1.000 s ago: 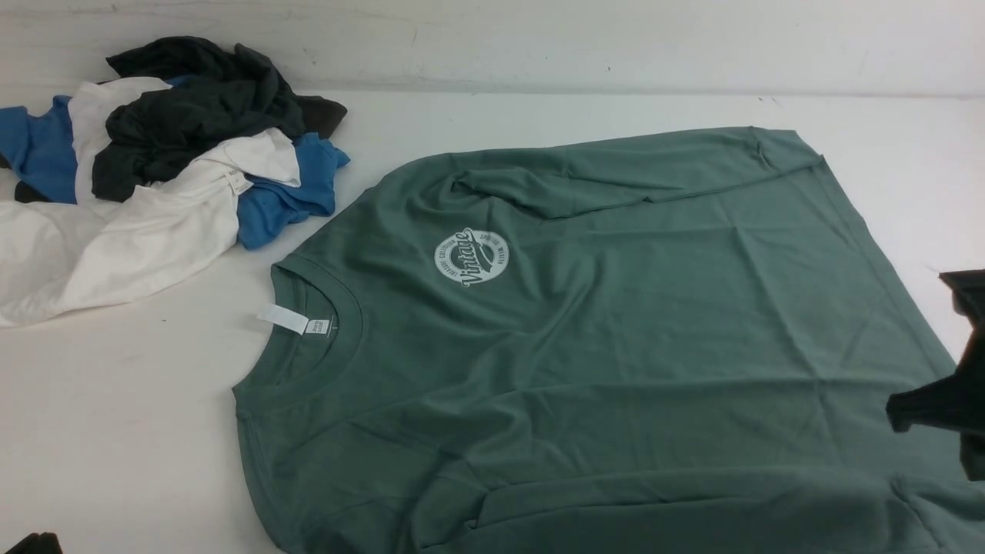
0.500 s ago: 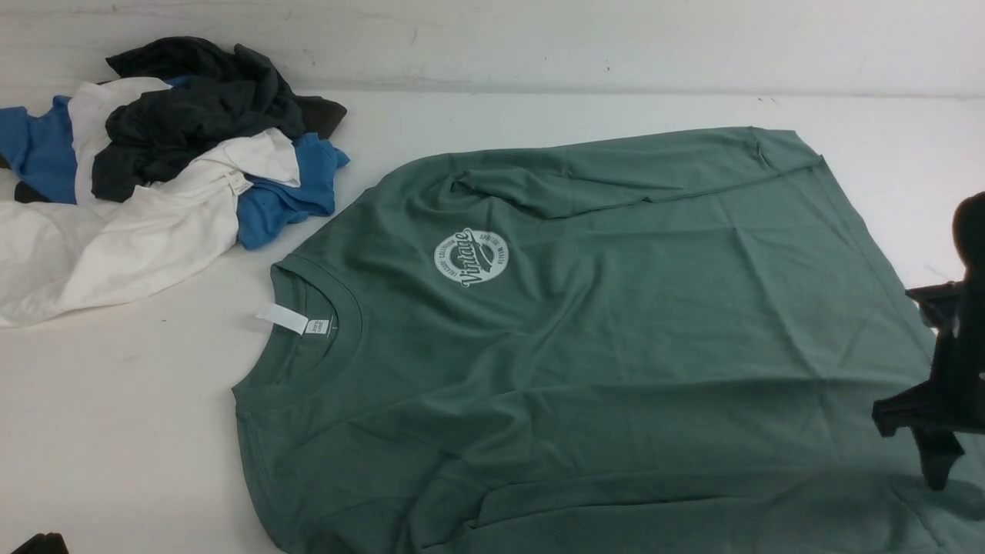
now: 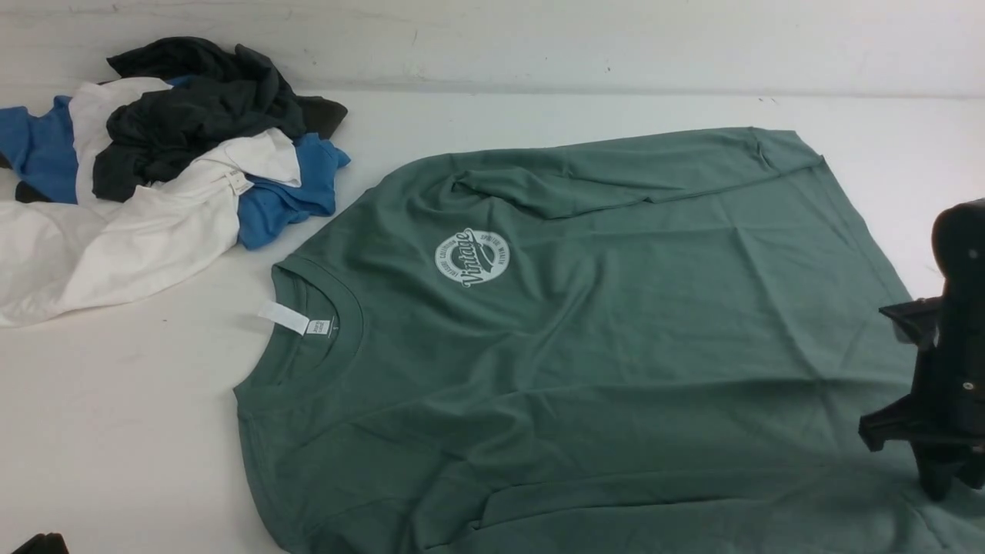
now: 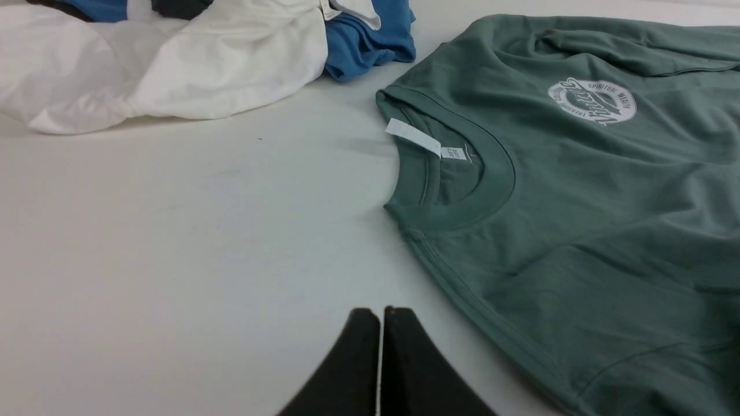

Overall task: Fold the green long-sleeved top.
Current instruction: Hold the cuff closest to the cuff with your right arm, then drag the cuff with your right arm and place it in the center of the right edge of the fabric

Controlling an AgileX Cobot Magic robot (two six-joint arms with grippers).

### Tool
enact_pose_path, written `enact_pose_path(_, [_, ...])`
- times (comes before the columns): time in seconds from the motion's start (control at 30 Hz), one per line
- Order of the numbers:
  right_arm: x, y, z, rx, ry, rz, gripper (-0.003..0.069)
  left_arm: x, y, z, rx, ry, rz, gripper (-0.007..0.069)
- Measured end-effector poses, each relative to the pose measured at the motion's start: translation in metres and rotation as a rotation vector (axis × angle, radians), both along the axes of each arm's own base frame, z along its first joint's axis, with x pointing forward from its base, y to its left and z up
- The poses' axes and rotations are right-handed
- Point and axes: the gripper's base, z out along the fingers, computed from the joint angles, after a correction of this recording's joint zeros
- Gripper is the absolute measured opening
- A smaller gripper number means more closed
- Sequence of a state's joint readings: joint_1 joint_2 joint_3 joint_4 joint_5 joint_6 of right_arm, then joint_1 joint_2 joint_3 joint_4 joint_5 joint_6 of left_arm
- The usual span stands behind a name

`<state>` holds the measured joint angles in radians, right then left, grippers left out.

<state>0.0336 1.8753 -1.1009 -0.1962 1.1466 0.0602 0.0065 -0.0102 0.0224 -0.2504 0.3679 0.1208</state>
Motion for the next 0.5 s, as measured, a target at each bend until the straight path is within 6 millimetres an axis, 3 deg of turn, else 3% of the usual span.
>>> enact_pose_path(0.07, [0.0, 0.0, 0.001, 0.002, 0.0, 0.009, 0.0037, 0.0, 0.0, 0.0, 0.0, 0.001, 0.0, -0.0003])
enact_pose_path(0.23, [-0.004, 0.0, 0.015, 0.001, -0.028, 0.007, 0.0012, 0.0, 0.0, 0.0, 0.0, 0.001, 0.0, -0.0003])
enact_pose_path(0.33, [-0.011, -0.001, 0.046, 0.0, -0.104, 0.003, 0.0012, 0.0, 0.0, 0.0, 0.0, 0.001, 0.0, -0.0003])
enact_pose_path(0.4, [-0.015, -0.001, 0.083, 0.004, -0.211, -0.007, 0.0012, 0.0, 0.0, 0.0, 0.0, 0.001, 0.0, -0.0003])
enact_pose_path(0.5, [-0.014, -0.001, 0.118, 0.007, -0.332, -0.01, 0.0012, 0.0, 0.0, 0.0, -0.001, 0.001, 0.0, -0.0003])
